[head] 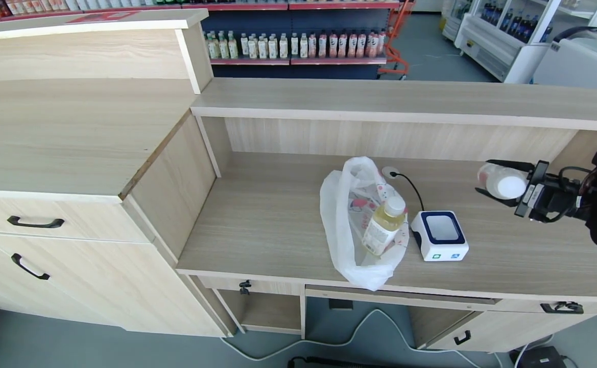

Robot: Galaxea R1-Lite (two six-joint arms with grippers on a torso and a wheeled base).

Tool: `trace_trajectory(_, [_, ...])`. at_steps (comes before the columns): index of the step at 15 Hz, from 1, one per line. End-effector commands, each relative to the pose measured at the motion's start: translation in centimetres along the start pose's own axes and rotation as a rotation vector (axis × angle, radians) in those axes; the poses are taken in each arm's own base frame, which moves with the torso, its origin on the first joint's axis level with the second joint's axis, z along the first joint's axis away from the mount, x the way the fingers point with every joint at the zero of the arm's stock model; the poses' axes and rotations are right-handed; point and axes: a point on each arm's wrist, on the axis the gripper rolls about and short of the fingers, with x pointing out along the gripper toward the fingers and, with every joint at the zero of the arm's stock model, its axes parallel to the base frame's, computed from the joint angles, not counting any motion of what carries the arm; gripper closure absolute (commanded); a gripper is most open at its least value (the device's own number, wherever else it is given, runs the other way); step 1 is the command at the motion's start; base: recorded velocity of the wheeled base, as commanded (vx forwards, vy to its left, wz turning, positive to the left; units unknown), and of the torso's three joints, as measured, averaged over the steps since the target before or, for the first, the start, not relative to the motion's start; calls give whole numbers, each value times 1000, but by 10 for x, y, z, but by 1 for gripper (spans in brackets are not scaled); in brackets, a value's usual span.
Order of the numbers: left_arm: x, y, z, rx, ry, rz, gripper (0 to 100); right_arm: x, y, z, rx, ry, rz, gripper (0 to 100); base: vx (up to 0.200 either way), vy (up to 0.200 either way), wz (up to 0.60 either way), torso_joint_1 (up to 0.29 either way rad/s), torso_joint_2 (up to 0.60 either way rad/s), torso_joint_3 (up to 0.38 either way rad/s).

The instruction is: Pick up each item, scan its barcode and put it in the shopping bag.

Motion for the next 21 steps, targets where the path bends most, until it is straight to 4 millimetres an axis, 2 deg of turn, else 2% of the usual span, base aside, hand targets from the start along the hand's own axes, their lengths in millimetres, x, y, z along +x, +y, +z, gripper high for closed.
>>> trace_trajectory(1, [0, 0, 0, 0, 0, 0, 0, 20, 7, 1, -6, -47, 9, 100, 0, 0, 0, 0, 0, 0])
trace_trajectory(5, [0, 0, 0, 0, 0, 0, 0, 30, 22, 9, -15, -78, 33, 100, 0, 0, 0, 0, 0, 0])
trace_trajectory(9, [0, 0, 0, 0, 0, 0, 0, 26, 46, 19, -1, -84, 80, 100, 0, 0, 0, 0, 0, 0])
trace_trajectory(14, [0, 0, 0, 0, 0, 0, 0, 37, 52, 29, -7, -121, 95, 100, 0, 0, 0, 0, 0, 0])
trace_trajectory(21, [0, 0, 0, 0, 0, 0, 0, 39, 66, 25, -3, -124, 114, 100, 0, 0, 0, 0, 0, 0])
